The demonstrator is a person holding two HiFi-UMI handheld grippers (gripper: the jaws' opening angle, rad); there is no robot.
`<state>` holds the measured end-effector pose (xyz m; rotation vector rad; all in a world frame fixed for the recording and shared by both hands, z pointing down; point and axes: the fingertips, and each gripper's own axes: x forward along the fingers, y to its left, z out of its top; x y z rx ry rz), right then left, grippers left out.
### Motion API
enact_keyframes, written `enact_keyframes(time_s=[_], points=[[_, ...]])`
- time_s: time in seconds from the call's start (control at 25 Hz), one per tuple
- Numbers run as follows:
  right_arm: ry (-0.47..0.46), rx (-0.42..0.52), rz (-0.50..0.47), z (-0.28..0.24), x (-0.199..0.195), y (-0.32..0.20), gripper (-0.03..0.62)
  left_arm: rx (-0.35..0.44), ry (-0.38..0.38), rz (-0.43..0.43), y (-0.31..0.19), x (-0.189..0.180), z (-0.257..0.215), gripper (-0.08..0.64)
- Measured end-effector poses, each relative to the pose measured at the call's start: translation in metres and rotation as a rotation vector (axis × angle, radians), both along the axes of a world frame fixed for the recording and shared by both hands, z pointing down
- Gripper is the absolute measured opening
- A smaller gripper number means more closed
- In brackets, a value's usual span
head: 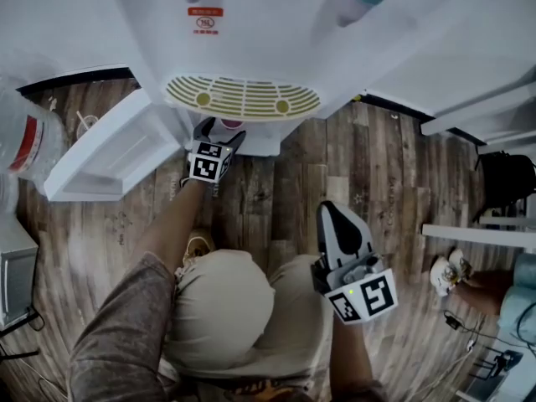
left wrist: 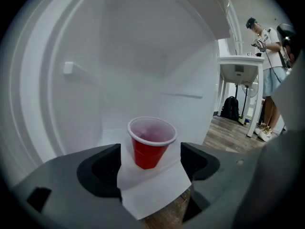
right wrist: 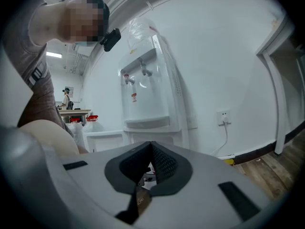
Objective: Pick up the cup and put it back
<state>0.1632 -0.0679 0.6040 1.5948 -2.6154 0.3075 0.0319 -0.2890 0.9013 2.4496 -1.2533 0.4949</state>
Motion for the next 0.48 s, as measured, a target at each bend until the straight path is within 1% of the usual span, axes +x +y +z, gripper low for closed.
enact_keyframes(time_s=[0.08,0.24,0.36,0.48], points=[[-0.002,-0.006,0.011,0.001,0.005,-0.001,0.002,-0.006,-0.005,-0.01,-0.008,0.003,0.003,0.374],[0.003,-0.008,0.033,0.0,0.013,-0.002,0.002,-0.015,-0.011,-0.002,-0.016,0.012,0.009,0.367],[0.012,-0.008,0.045,0.002,0.017,-0.001,0.002,-0.011,-0.024,0.002,-0.02,0.013,0.016,0.362],[0.011,-0.006,0.054,0.001,0.02,0.001,0.002,0.002,-0.035,0.009,-0.021,0.015,0.012,0.346]])
